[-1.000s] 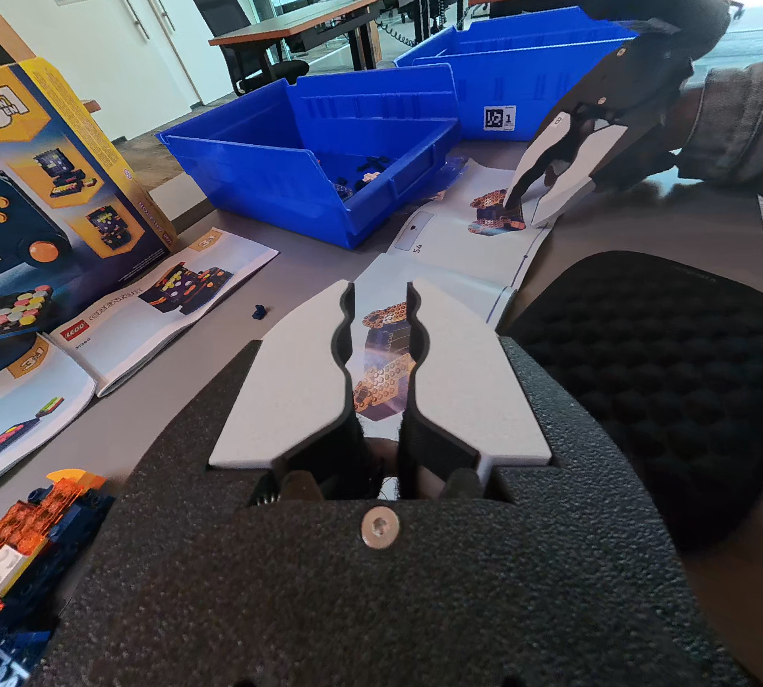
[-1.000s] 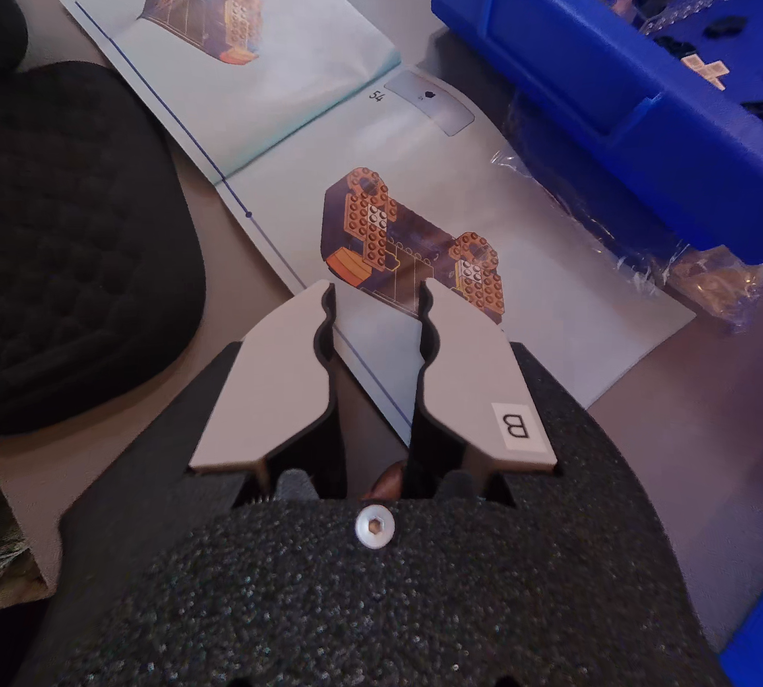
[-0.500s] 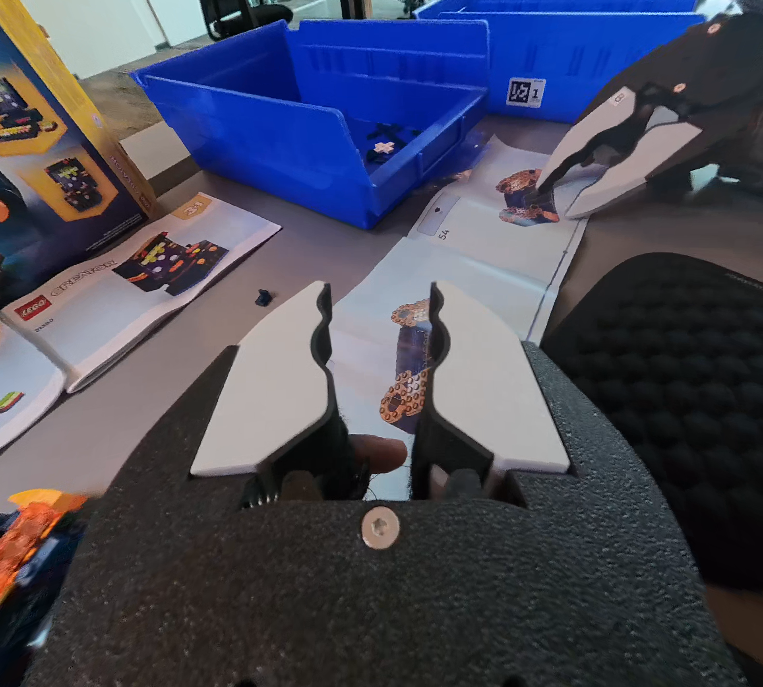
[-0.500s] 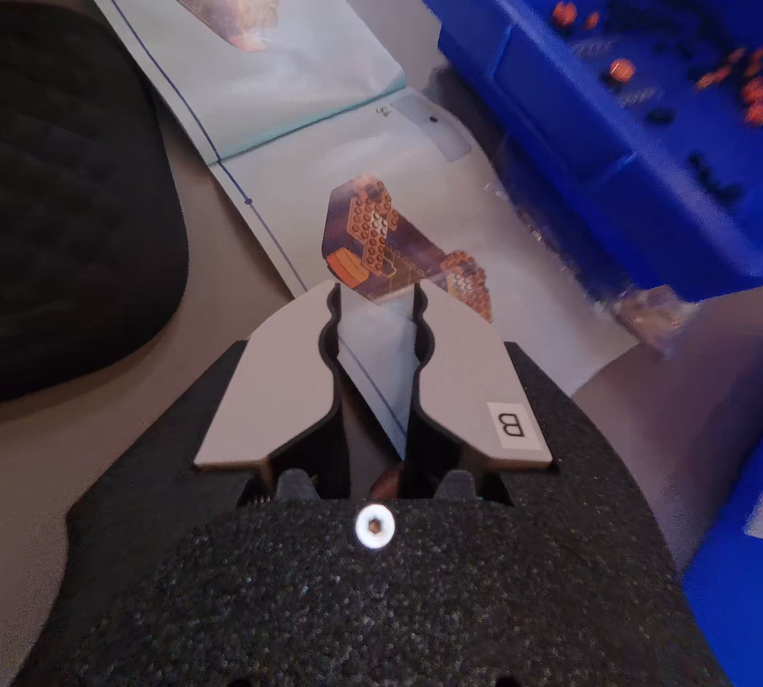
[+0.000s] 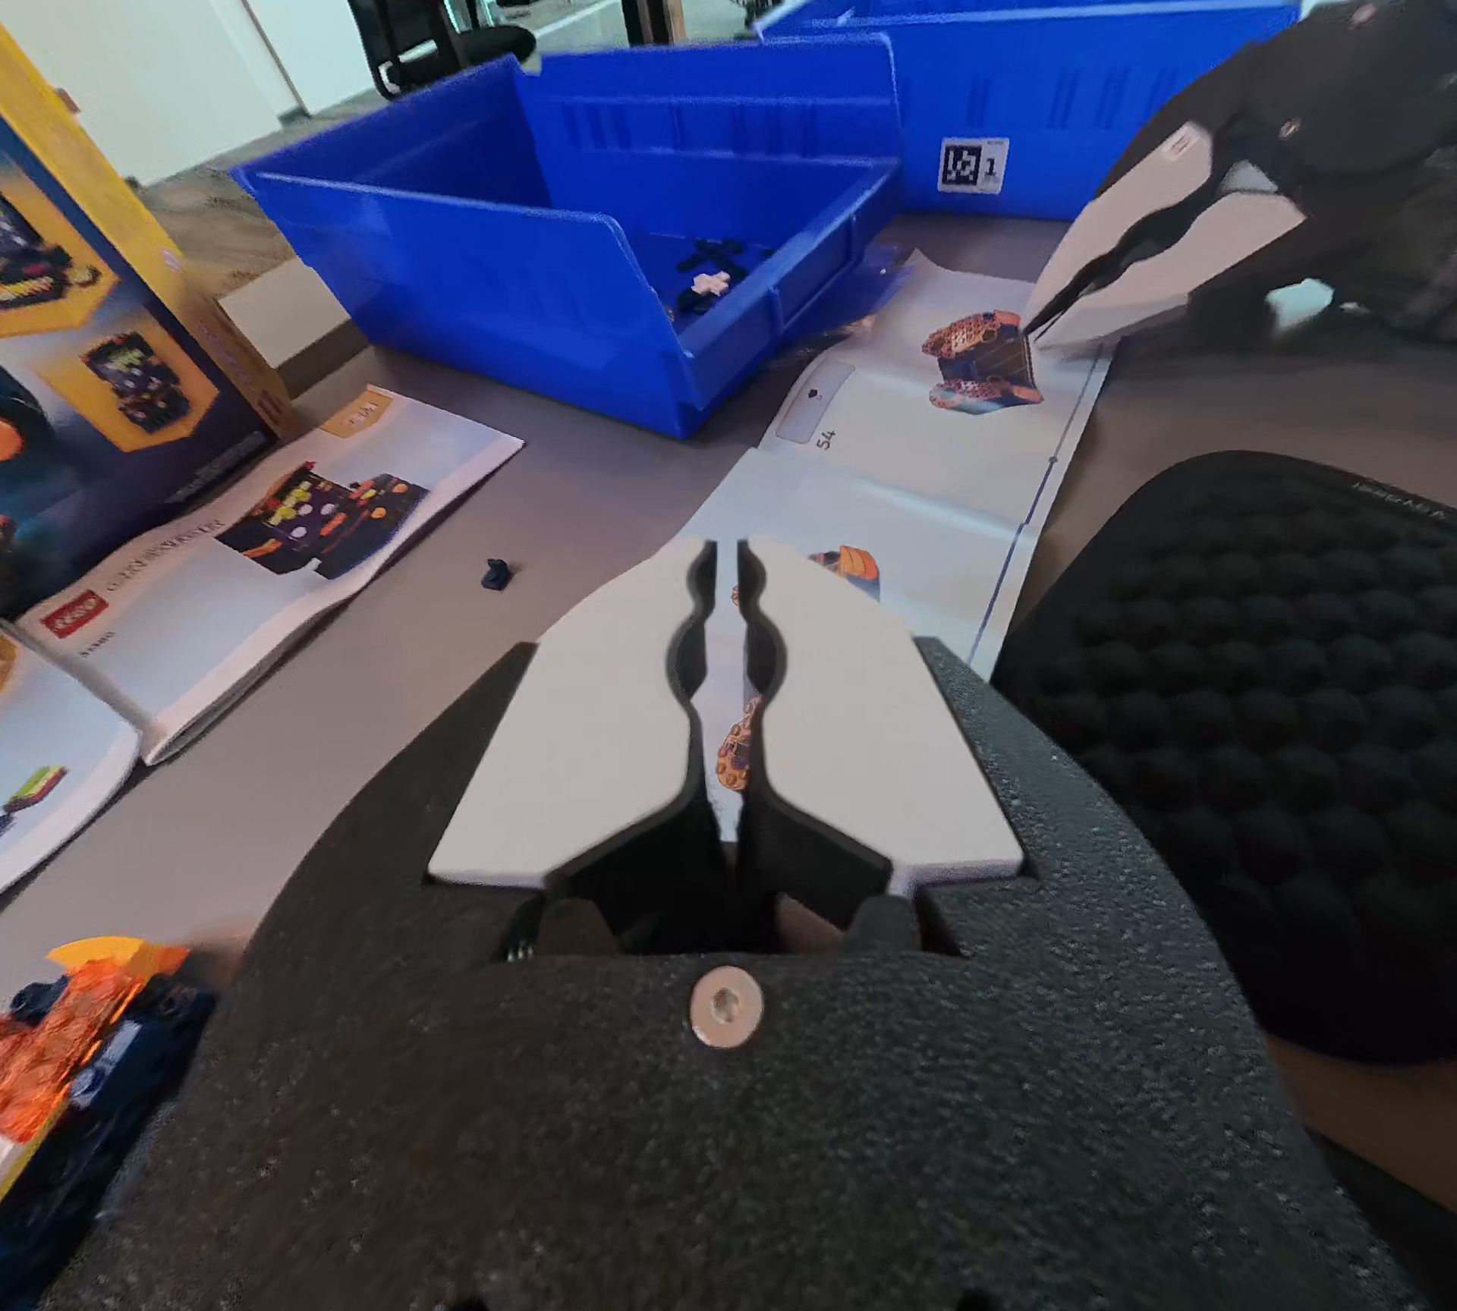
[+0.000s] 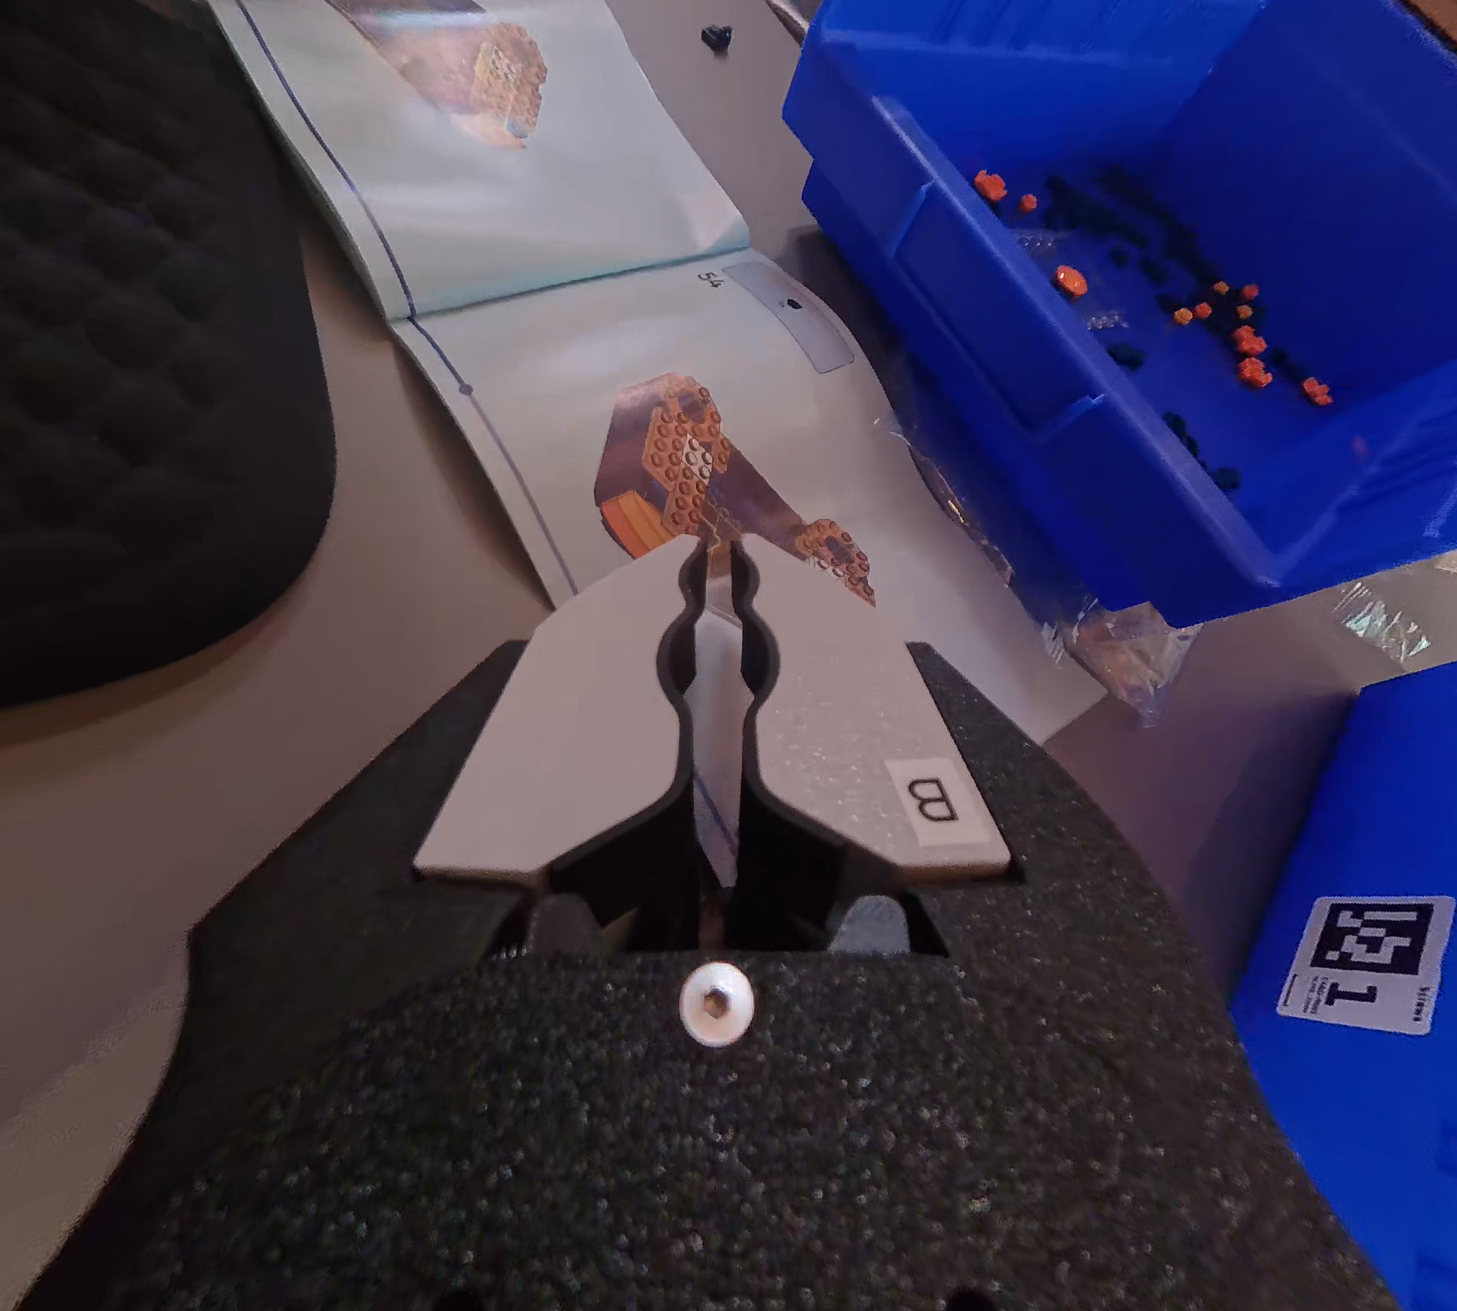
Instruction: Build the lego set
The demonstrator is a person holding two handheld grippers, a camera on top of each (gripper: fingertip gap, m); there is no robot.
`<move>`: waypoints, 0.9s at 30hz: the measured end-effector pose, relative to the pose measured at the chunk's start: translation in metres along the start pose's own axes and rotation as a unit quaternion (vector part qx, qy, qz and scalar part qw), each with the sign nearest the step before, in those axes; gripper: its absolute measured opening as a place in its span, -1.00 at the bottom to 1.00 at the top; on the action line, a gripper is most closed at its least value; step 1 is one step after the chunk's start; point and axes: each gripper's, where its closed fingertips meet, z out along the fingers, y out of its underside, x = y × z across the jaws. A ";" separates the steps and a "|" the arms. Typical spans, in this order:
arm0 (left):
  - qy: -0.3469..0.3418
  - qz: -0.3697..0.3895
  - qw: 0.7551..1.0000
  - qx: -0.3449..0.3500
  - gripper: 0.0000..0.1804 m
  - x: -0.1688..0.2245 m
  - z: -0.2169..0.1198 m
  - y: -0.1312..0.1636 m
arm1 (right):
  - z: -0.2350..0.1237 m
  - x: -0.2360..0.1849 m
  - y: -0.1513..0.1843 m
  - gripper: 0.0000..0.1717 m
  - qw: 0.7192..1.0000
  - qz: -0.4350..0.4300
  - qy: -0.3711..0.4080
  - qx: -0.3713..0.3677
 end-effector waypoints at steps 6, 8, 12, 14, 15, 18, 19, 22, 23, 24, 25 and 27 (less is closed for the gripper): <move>-0.015 -0.025 0.998 0.051 -0.98 0.000 -0.040 -0.011 | 0.024 0.006 -0.085 -0.88 0.989 0.105 -0.041 0.091; -0.043 -0.020 0.997 0.068 -0.95 -0.005 -0.051 -0.008 | 0.052 -0.002 -0.139 -0.86 0.982 0.137 -0.054 0.122; -0.115 -0.030 0.986 0.120 -0.91 -0.022 -0.076 -0.011 | 0.142 -0.025 -0.164 -0.80 0.974 0.216 -0.061 0.035; -0.142 -0.031 0.980 0.139 -0.91 -0.028 -0.090 -0.012 | 0.174 -0.015 -0.152 -0.83 0.976 0.215 -0.018 -0.011; -0.153 -0.031 0.977 0.148 -0.90 -0.031 -0.097 -0.012 | 0.184 -0.010 -0.143 -0.83 0.978 0.206 0.001 -0.039; -0.166 -0.046 0.970 0.171 -0.90 -0.038 -0.114 -0.009 | 0.198 -0.010 -0.136 -0.83 0.977 0.200 -0.008 -0.077; -0.170 -0.048 0.969 0.173 -0.90 -0.041 -0.119 -0.006 | 0.201 -0.010 -0.136 -0.84 0.977 0.196 -0.006 -0.083; -0.200 -0.047 0.963 0.172 -0.89 -0.055 -0.138 0.002 | 0.209 -0.007 -0.132 -0.86 0.980 0.167 -0.001 -0.112; -0.206 -0.049 0.962 0.171 -0.89 -0.059 -0.145 0.005 | 0.210 -0.005 -0.134 -0.85 0.982 0.152 -0.001 -0.112; -0.208 -0.054 0.961 0.171 -0.88 -0.062 -0.150 0.009 | 0.211 -0.004 -0.137 -0.80 0.986 0.130 -0.007 -0.106; -0.206 -0.062 0.961 0.172 -0.87 -0.063 -0.155 0.012 | 0.211 -0.004 -0.140 -0.77 0.989 0.108 -0.018 -0.103; -0.198 -0.080 0.959 0.185 -0.87 -0.061 -0.163 0.015 | 0.213 -0.003 -0.132 -0.57 0.988 0.085 -0.035 -0.123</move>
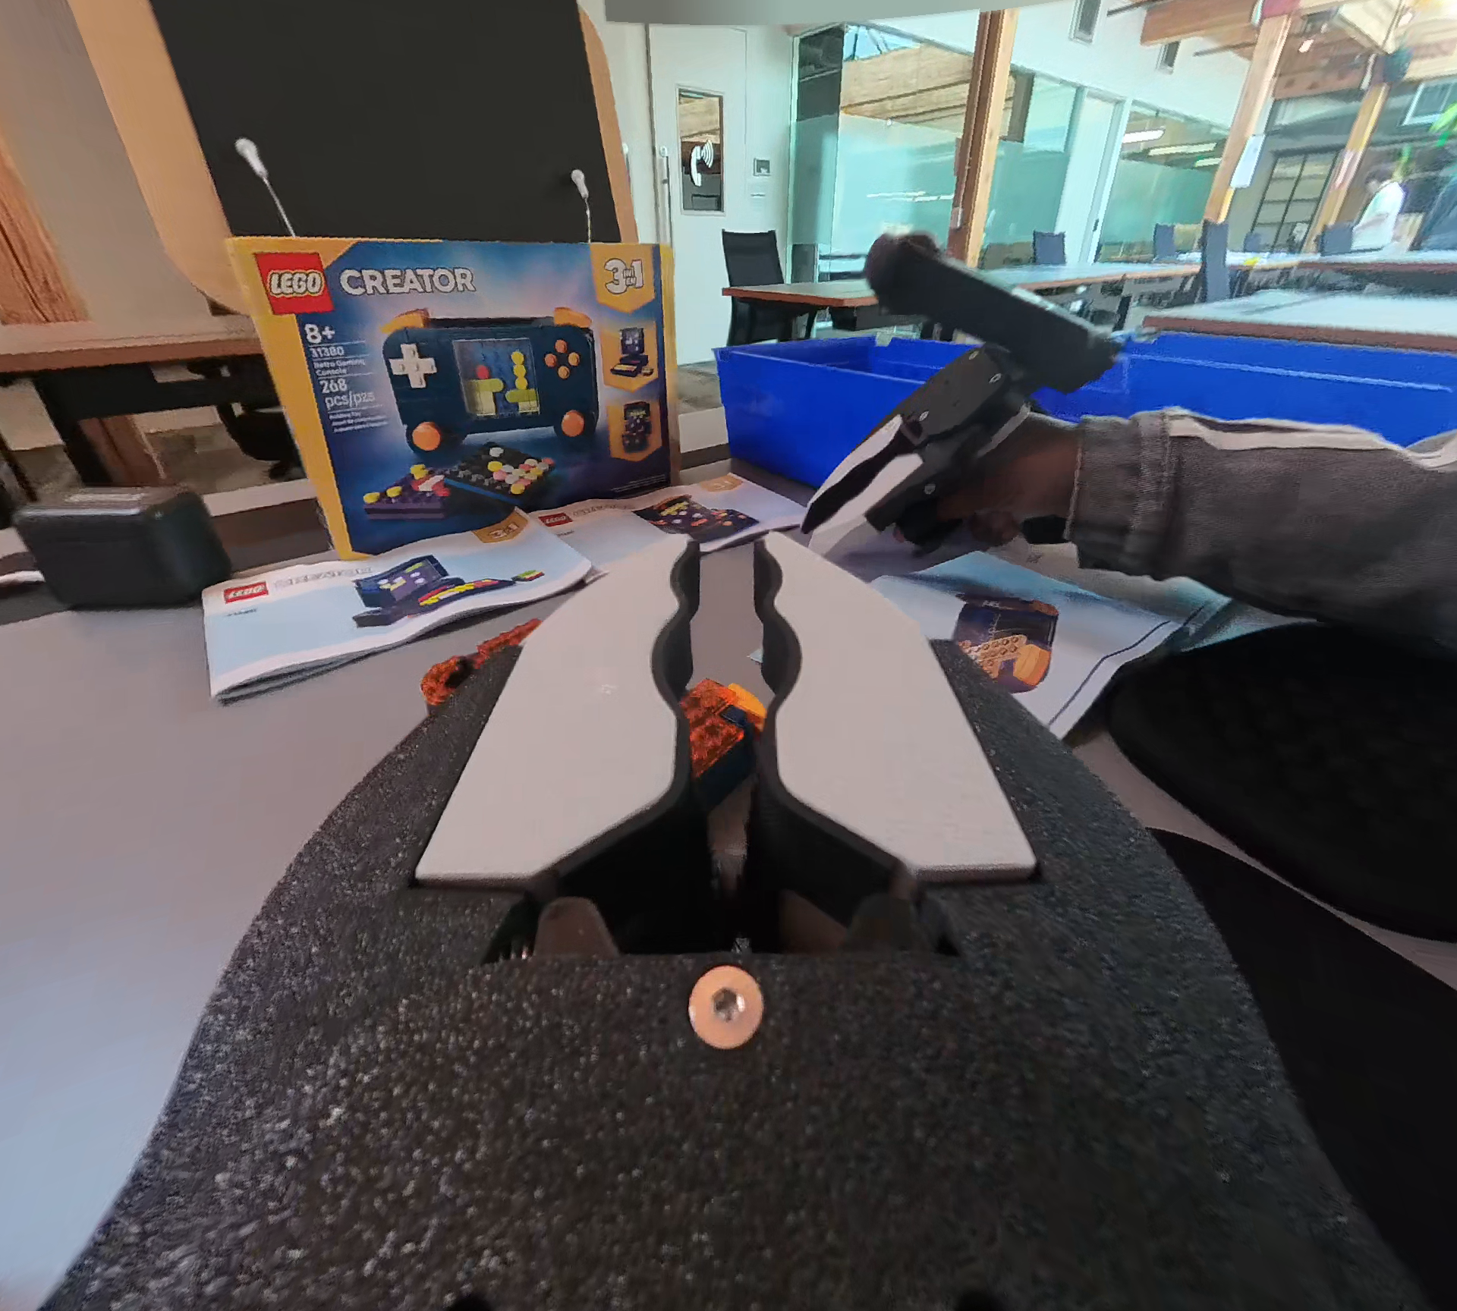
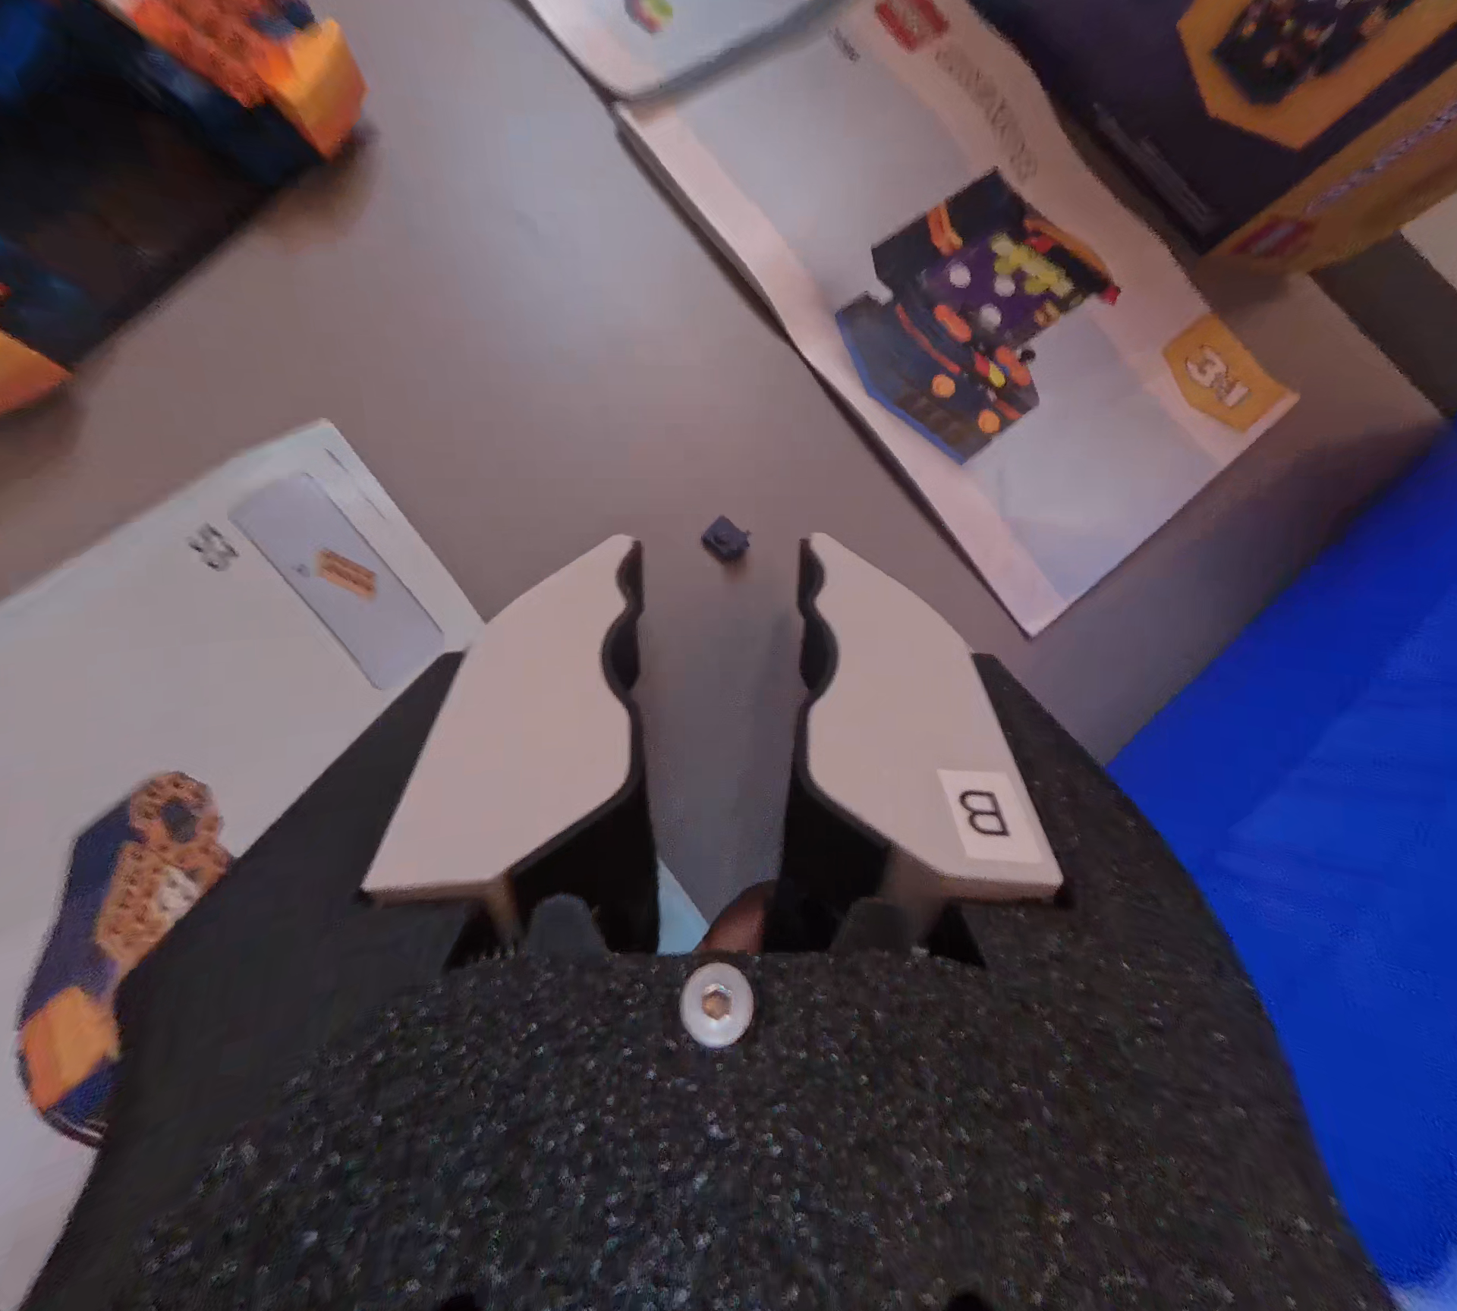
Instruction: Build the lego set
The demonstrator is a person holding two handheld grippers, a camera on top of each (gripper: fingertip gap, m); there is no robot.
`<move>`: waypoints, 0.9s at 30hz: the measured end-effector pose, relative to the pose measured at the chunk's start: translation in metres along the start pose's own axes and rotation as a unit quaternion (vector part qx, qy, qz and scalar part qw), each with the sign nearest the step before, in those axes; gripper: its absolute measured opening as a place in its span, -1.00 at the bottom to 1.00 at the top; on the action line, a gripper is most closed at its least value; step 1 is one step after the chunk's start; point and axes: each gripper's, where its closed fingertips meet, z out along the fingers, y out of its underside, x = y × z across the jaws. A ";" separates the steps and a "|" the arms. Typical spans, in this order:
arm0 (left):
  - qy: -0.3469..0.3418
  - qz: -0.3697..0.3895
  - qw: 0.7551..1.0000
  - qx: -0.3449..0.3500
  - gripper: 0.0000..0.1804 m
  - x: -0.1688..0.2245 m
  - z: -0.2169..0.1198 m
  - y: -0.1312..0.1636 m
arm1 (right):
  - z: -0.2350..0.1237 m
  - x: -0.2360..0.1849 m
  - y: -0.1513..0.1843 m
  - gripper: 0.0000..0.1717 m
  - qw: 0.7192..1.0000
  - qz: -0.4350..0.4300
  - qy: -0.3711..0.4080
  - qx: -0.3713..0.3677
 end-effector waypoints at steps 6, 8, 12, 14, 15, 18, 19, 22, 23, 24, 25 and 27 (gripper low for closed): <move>-0.007 0.000 1.000 0.000 -0.86 0.001 -0.012 0.002 | -0.010 0.014 0.003 -0.55 0.999 -0.011 -0.045 0.020; -0.008 0.012 1.000 -0.020 -0.85 0.001 -0.011 0.005 | -0.014 0.002 -0.006 -0.61 0.994 -0.026 -0.103 0.037; 0.009 0.034 0.999 -0.040 -0.84 0.007 -0.007 0.006 | -0.010 -0.003 -0.001 -0.62 0.986 -0.080 -0.145 -0.017; 0.016 0.047 0.997 -0.051 -0.84 0.011 -0.005 0.006 | -0.007 0.004 0.002 -0.68 0.987 -0.095 -0.119 -0.049; 0.017 0.055 0.997 -0.057 -0.83 0.013 -0.004 0.007 | -0.006 0.005 0.004 -0.69 0.986 -0.105 -0.109 -0.066; 0.024 0.079 0.994 -0.075 -0.83 0.019 -0.002 0.011 | -0.003 0.004 0.004 -0.78 0.982 -0.142 -0.094 -0.082; 0.029 0.085 0.993 -0.080 -0.83 0.022 -0.001 0.013 | -0.002 0.005 0.004 -0.79 0.980 -0.157 -0.086 -0.092; 0.049 0.101 0.989 -0.092 -0.82 0.032 0.001 0.016 | 0.003 0.005 0.011 -0.77 0.965 -0.204 -0.084 -0.143; 0.055 0.106 0.988 -0.095 -0.82 0.035 0.001 0.017 | 0.003 0.003 0.014 -0.74 0.958 -0.215 -0.095 -0.163; 0.060 0.109 0.987 -0.097 -0.82 0.038 0.001 0.017 | 0.004 0.003 0.016 -0.72 0.953 -0.226 -0.098 -0.174; 0.064 0.111 0.987 -0.098 -0.82 0.039 0.000 0.018 | 0.005 0.004 0.015 -0.72 0.951 -0.234 -0.098 -0.180; 0.065 0.109 0.987 -0.098 -0.82 0.040 -0.001 0.018 | 0.008 0.004 0.013 -0.72 0.948 -0.239 -0.098 -0.188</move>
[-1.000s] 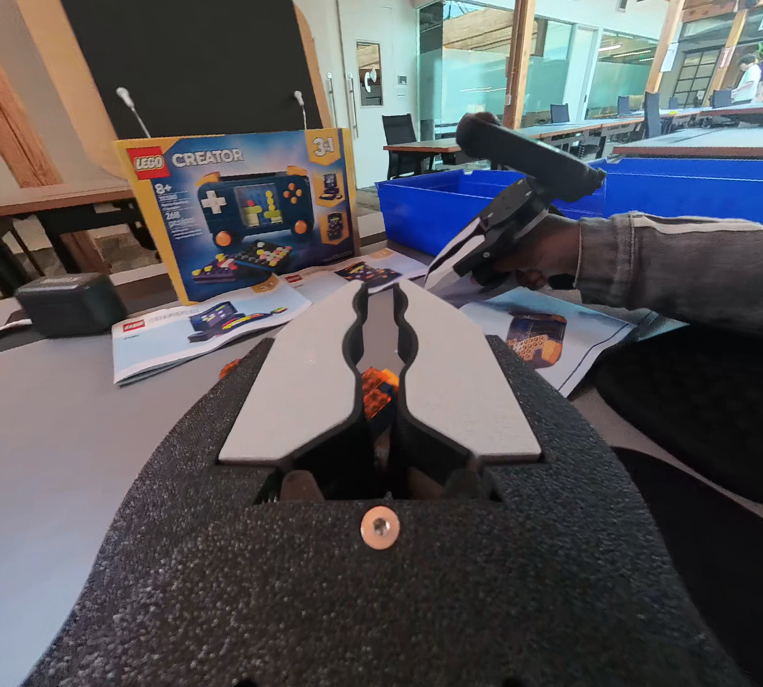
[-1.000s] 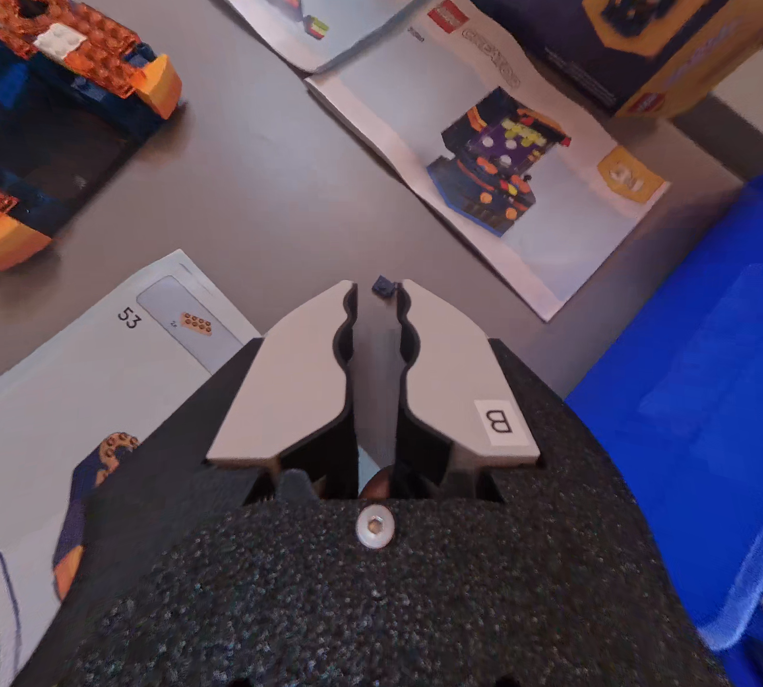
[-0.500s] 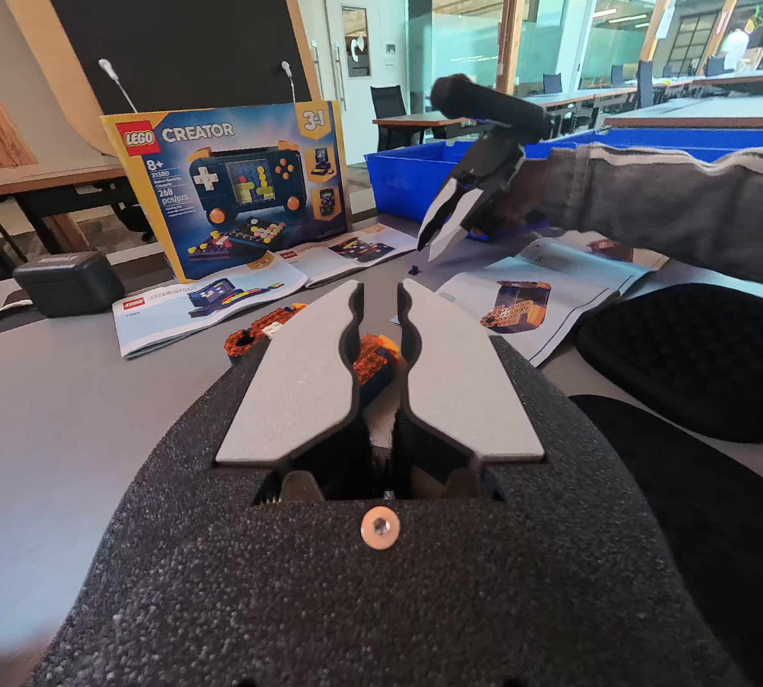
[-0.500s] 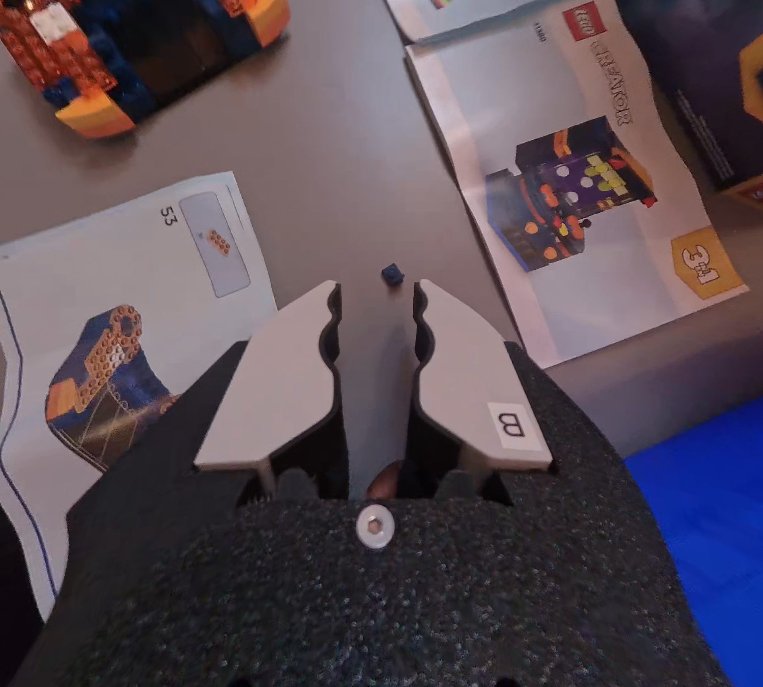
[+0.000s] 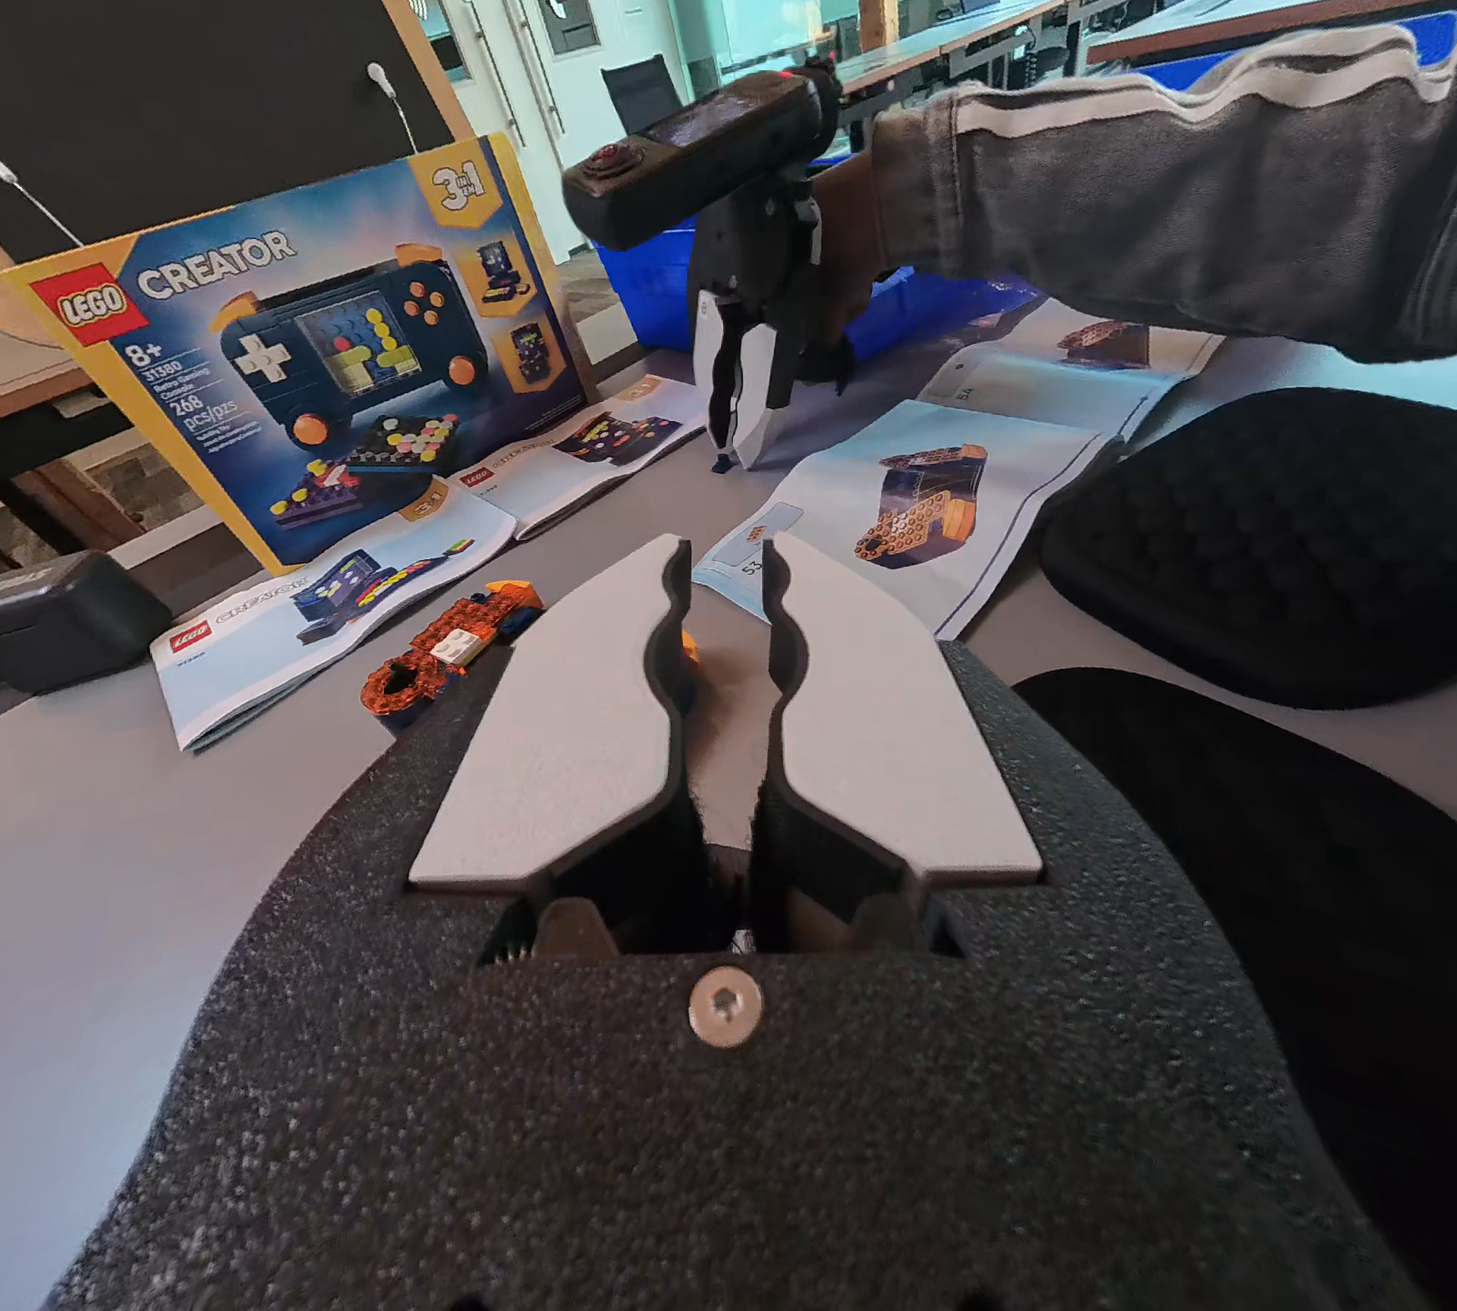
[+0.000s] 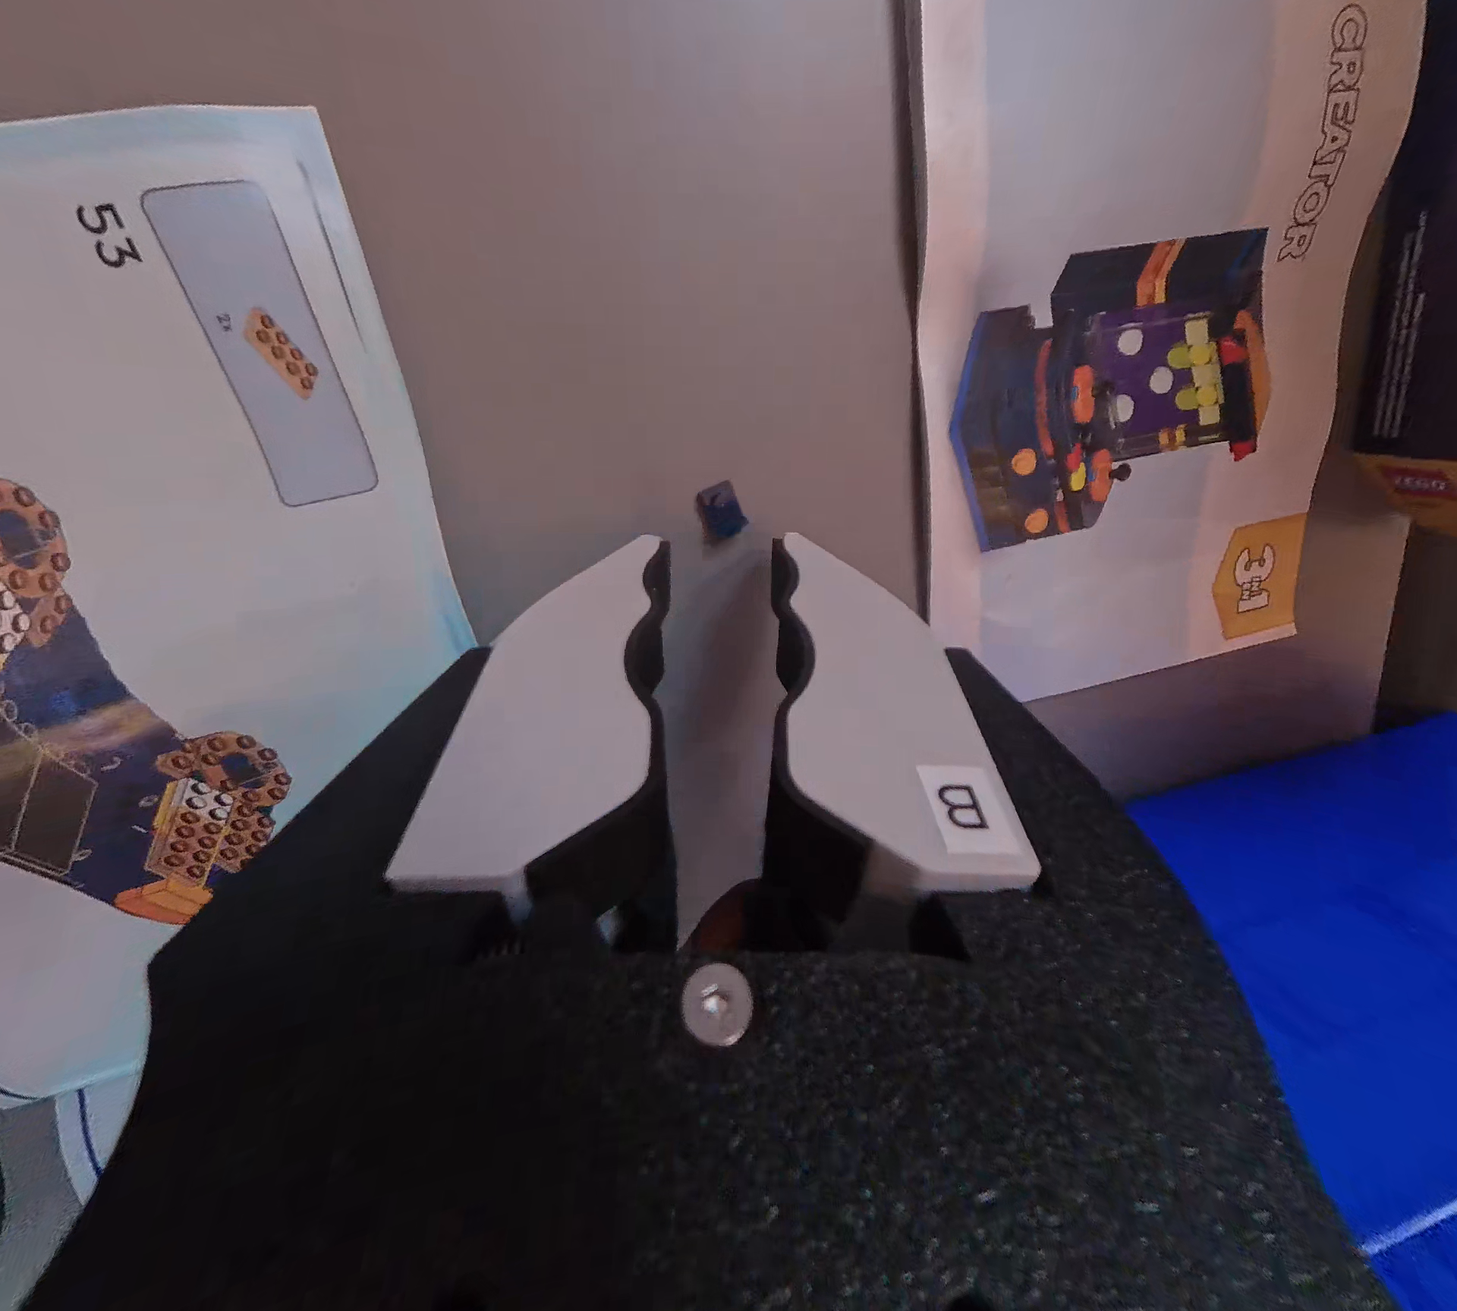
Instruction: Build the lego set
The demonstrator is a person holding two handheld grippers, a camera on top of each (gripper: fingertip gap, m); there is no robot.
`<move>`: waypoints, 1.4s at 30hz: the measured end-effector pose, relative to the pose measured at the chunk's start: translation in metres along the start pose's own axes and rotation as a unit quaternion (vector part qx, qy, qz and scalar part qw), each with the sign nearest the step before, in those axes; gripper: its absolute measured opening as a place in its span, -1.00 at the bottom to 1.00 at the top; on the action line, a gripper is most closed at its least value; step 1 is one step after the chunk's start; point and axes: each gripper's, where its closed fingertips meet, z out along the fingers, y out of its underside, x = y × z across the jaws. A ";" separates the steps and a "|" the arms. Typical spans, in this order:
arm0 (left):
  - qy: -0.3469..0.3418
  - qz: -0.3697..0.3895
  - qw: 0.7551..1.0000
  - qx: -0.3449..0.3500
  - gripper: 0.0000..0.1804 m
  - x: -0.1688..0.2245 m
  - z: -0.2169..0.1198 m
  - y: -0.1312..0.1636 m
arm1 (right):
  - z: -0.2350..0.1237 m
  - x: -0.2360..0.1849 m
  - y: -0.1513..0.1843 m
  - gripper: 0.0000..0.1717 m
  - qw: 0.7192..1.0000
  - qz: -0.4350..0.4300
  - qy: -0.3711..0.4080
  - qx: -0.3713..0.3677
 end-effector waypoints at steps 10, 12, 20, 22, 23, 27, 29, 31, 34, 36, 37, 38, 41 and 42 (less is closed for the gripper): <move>-0.024 -0.003 1.000 -0.009 -0.80 -0.014 -0.007 0.002 | 0.003 -0.006 -0.004 -0.91 0.999 0.015 -0.038 0.002; -0.031 0.004 0.999 -0.014 -0.80 -0.021 -0.008 0.002 | 0.001 -0.009 -0.007 -0.91 0.999 0.020 -0.043 0.014; 0.020 -0.032 0.997 -0.067 -0.79 -0.079 0.007 0.018 | -0.038 -0.029 -0.095 -0.91 0.983 -0.077 -0.086 0.141; 0.054 -0.021 0.993 -0.099 -0.78 -0.089 0.018 0.028 | -0.038 -0.030 -0.120 -0.91 0.976 -0.109 -0.104 0.156; 0.070 -0.008 0.990 -0.124 -0.77 -0.093 0.024 0.034 | -0.034 -0.031 -0.131 -0.91 0.973 -0.120 -0.115 0.158; 0.152 0.074 0.962 -0.214 -0.63 -0.093 0.046 0.058 | -0.010 -0.030 -0.153 -0.91 0.968 -0.157 -0.142 0.132; 0.198 0.087 0.948 -0.232 -0.53 -0.088 0.053 0.064 | -0.002 -0.028 -0.159 -0.91 0.967 -0.170 -0.150 0.120; 0.217 0.089 0.944 -0.231 -0.44 -0.090 0.062 0.065 | 0.003 -0.026 -0.162 -0.91 0.966 -0.172 -0.159 0.112; 0.229 0.078 0.946 -0.214 -0.40 -0.093 0.074 0.062 | 0.006 -0.025 -0.165 -0.91 0.964 -0.172 -0.172 0.109; 0.241 0.074 0.943 -0.215 -0.34 -0.091 0.079 0.064 | 0.009 -0.025 -0.167 -0.91 0.963 -0.175 -0.175 0.104; 0.247 0.075 0.940 -0.224 -0.30 -0.091 0.080 0.068 | 0.011 -0.025 -0.167 -0.91 0.963 -0.177 -0.177 0.100; 0.253 0.076 0.936 -0.234 -0.27 -0.090 0.080 0.071 | 0.013 -0.025 -0.167 -0.91 0.963 -0.179 -0.178 0.096; 0.277 0.069 0.925 -0.252 -0.17 -0.082 0.075 0.079 | 0.015 -0.025 -0.167 -0.91 0.962 -0.185 -0.180 0.088; 0.280 0.069 0.924 -0.252 -0.15 -0.082 0.073 0.080 | 0.015 -0.025 -0.167 -0.91 0.962 -0.186 -0.182 0.089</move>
